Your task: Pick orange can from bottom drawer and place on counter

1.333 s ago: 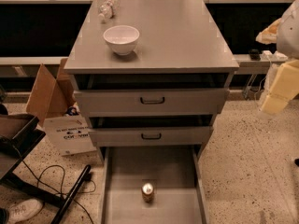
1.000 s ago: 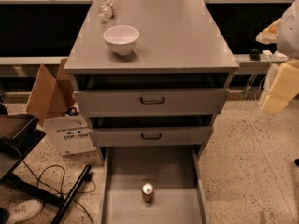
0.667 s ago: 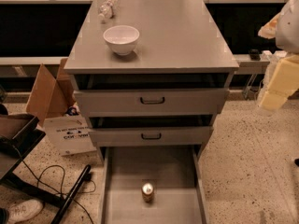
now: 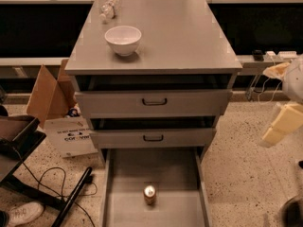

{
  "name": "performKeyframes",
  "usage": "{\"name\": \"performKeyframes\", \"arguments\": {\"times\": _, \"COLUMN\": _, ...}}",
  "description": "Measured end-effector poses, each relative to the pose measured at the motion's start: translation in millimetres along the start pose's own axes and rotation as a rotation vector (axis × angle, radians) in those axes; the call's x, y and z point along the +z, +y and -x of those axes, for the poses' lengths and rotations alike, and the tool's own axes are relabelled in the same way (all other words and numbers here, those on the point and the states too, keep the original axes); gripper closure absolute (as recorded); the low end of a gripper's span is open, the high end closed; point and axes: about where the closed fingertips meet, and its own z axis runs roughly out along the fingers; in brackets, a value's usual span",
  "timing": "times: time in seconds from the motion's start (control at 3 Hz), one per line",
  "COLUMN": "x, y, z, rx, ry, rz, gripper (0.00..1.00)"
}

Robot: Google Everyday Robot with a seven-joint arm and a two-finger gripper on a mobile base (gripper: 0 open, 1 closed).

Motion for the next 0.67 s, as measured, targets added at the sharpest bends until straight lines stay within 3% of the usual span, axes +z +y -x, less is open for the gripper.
{"name": "performKeyframes", "arguments": {"times": 0.67, "x": 75.6, "y": -25.8, "z": -30.3, "rx": 0.052, "ry": -0.356, "rz": -0.038, "gripper": 0.0}}
